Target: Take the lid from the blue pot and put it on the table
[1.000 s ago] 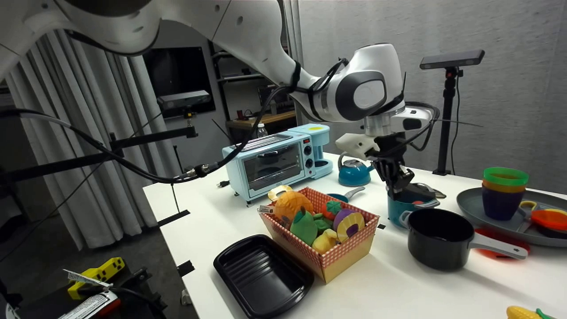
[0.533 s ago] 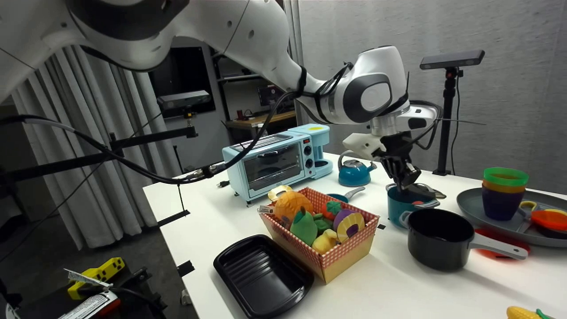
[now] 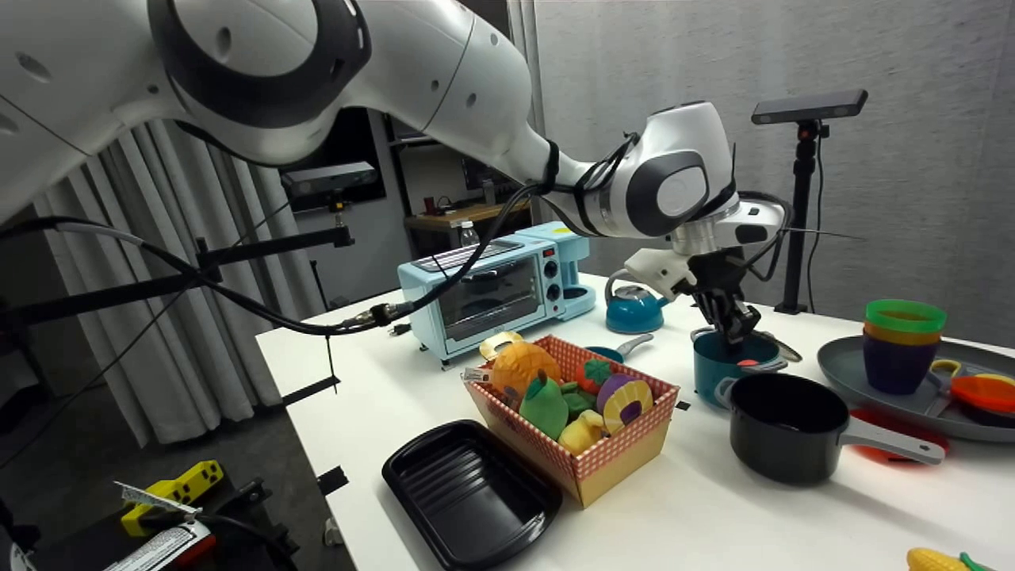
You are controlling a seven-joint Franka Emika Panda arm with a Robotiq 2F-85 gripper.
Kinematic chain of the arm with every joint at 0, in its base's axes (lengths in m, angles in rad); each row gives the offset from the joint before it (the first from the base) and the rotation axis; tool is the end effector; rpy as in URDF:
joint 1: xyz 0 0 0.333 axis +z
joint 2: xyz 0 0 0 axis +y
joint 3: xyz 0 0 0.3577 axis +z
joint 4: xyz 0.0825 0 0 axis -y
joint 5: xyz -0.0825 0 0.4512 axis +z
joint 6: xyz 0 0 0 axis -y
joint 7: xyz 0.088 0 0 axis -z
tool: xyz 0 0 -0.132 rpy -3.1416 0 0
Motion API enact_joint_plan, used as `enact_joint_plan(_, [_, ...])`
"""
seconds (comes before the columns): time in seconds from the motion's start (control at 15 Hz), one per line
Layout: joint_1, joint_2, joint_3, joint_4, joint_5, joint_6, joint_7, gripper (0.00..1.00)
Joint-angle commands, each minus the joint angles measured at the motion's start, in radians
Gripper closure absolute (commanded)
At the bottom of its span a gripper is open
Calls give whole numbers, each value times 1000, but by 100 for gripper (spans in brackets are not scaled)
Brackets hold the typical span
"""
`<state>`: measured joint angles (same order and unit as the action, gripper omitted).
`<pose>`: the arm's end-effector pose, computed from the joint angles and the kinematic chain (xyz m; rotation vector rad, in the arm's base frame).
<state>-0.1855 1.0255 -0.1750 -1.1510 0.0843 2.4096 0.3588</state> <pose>0.8436 -0.2651 0.1586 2.8725 -1.0057 0.3773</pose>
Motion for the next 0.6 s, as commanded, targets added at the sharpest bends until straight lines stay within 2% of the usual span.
enact_joint_plan(0.0, [8, 75, -28, 111, 1, 70, 65, 100])
enact_joint_plan(0.2, [11, 94, -41, 131, -2, 130, 89, 100])
enact_joint_plan(0.53, [9, 85, -48, 115, -4, 162, 109, 100])
